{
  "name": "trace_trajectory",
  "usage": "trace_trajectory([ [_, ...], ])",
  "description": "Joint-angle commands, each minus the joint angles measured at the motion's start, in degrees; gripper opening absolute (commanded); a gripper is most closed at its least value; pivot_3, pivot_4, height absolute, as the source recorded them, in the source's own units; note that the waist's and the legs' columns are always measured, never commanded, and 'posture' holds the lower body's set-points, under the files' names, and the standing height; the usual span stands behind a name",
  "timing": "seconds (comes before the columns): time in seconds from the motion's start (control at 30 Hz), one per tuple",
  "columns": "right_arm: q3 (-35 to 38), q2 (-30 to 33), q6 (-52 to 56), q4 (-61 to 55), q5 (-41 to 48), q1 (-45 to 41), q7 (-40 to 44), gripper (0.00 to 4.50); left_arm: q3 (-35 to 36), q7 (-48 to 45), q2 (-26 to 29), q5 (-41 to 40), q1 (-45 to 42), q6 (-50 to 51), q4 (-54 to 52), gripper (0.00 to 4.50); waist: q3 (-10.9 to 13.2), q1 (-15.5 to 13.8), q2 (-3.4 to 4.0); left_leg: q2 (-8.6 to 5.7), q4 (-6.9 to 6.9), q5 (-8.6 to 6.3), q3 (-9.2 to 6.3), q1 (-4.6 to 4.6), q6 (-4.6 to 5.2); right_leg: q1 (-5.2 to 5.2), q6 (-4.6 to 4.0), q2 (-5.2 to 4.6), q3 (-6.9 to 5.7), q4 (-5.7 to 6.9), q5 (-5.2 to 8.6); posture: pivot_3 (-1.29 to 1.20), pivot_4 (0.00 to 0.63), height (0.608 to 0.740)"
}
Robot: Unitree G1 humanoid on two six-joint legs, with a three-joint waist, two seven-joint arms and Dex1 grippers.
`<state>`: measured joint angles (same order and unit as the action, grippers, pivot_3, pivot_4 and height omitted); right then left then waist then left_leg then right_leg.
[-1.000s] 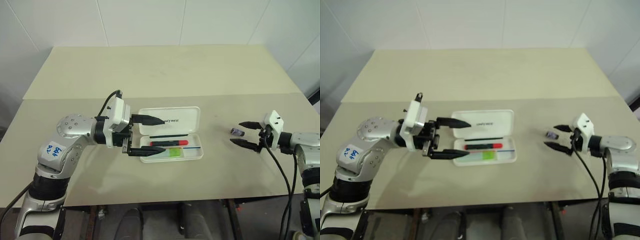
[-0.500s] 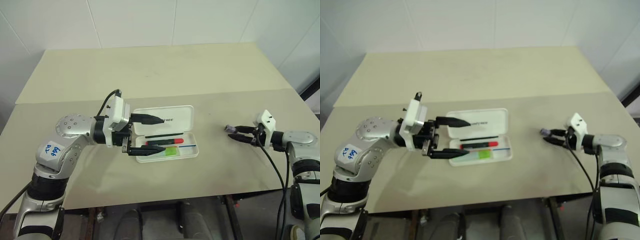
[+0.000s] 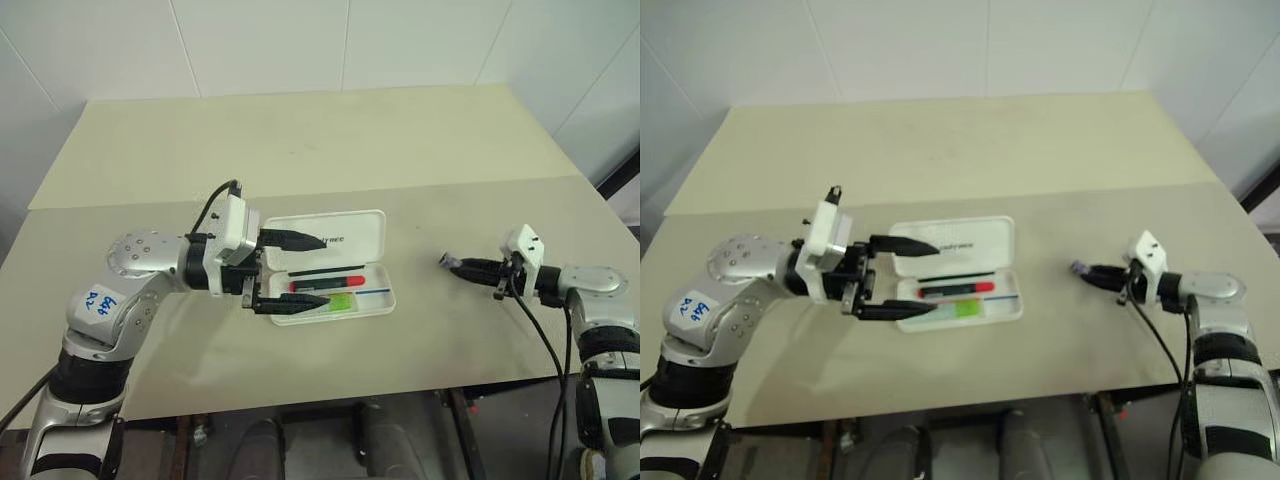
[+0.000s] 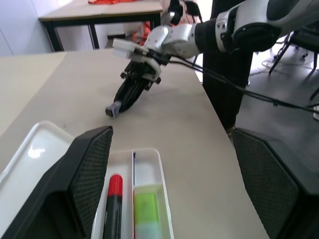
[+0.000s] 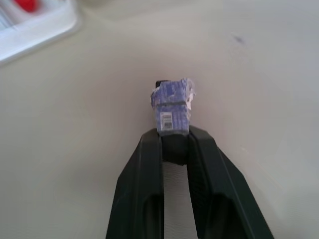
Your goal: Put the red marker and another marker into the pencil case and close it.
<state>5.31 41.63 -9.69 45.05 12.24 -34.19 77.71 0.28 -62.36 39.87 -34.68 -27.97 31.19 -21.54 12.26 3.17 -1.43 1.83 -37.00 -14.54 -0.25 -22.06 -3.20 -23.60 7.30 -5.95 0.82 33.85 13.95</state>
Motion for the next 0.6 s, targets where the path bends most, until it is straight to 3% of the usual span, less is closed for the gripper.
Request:
trace_trajectory([
  [0.03,0.8,0.3,6.9,-18.3,6.2,3.8,1.7,0.32,3.1,-1.3,2.3,-1.4,1.9,-0.9,-1.0,4.06,0.0,0.0,0.02,0.02,0.0,-0.01,0.01,0.0,-0.01,-0.02,0.21,0.03,0.01,0.02,-0.11,0.0,0.15,0.74],
  [0.1,-0.3,-0.2,11.0,-26.9,8.1,6.5,1.1,0.32,3.9,-1.7,3.0,-1.4,3.1,-1.1,-1.0,4.06,0.0,-0.2,0.01,0.06,0.0,-0.01,0.0,0.0,-0.02,-0.03,0.39,0.05,-0.01,0.02,-0.22,0.0,0.15,0.74],
  [0.3,-6.5,-4.1,18.3,-41.2,9.9,9.1,-0.4,0.32,4.4,-2.0,3.6,-0.9,5.6,-2.3,-1.0,4.06,0.0,-0.3,0.0,0.06,-0.05,-0.03,0.0,-0.03,-0.04,-0.02,-0.35,0.05,-0.01,-0.06,0.17,0.0,0.15,0.74],
  [0.6,-13.2,-8.9,14.4,-32.2,5.9,4.6,1.9,0.32,4.6,-1.0,3.7,-1.0,6.5,-2.3,-2.4,4.06,0.0,-1.2,-0.02,0.06,-0.03,-0.04,0.01,-0.09,-0.02,-0.04,-0.37,0.05,-0.02,-0.15,0.16,0.0,0.15,0.74],
])
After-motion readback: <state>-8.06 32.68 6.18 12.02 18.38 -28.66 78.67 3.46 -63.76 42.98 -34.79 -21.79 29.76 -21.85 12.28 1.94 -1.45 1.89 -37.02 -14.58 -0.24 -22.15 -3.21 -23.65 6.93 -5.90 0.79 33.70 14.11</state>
